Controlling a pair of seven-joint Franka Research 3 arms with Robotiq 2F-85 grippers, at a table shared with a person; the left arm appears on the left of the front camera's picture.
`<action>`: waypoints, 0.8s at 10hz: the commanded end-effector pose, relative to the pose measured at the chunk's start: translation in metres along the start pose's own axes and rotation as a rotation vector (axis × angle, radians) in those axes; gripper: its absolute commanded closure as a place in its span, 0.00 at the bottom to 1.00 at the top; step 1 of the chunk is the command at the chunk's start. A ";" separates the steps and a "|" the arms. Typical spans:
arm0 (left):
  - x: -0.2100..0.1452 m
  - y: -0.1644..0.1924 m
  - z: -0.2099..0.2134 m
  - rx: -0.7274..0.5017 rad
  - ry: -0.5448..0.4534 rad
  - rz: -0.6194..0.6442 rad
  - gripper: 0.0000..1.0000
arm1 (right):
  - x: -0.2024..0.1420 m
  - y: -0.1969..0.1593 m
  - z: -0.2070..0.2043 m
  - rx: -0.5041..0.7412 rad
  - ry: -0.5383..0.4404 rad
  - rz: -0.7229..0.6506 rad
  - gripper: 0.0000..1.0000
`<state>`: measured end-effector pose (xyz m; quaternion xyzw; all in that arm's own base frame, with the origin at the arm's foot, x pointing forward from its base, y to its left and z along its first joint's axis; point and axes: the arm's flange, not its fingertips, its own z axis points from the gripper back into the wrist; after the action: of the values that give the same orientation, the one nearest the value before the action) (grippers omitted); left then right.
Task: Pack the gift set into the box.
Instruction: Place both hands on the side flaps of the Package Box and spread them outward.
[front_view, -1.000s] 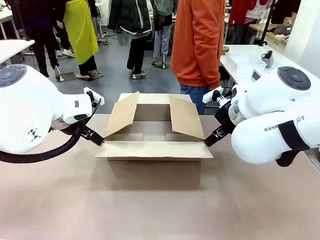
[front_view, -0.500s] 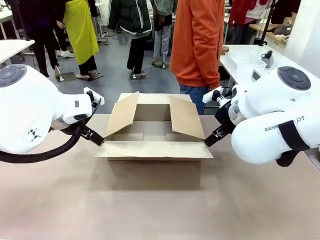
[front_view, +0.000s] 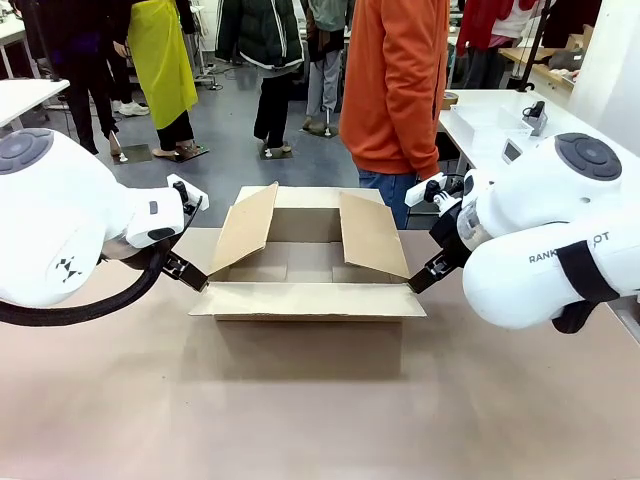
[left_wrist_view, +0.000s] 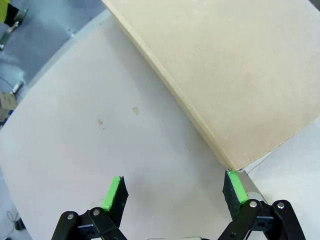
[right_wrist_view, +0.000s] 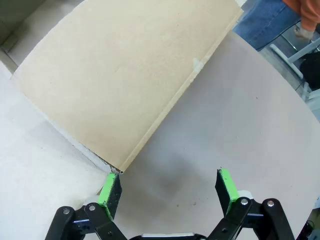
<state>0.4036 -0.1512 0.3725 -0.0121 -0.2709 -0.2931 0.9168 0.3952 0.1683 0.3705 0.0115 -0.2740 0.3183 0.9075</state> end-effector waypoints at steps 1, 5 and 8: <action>-0.008 0.003 0.018 0.000 0.004 -0.022 0.00 | -0.002 -0.004 0.004 0.014 0.009 -0.004 0.00; -0.041 0.033 0.103 -0.029 -0.010 0.035 0.00 | -0.027 -0.055 0.104 0.131 -0.068 -0.237 0.00; -0.074 0.082 0.179 -0.351 -0.094 0.347 0.00 | -0.081 -0.120 0.177 0.514 -0.095 -0.591 0.00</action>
<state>0.3473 -0.0483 0.5068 -0.1578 -0.2588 -0.2057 0.9305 0.3434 0.0366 0.4958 0.2590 -0.2292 0.1572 0.9250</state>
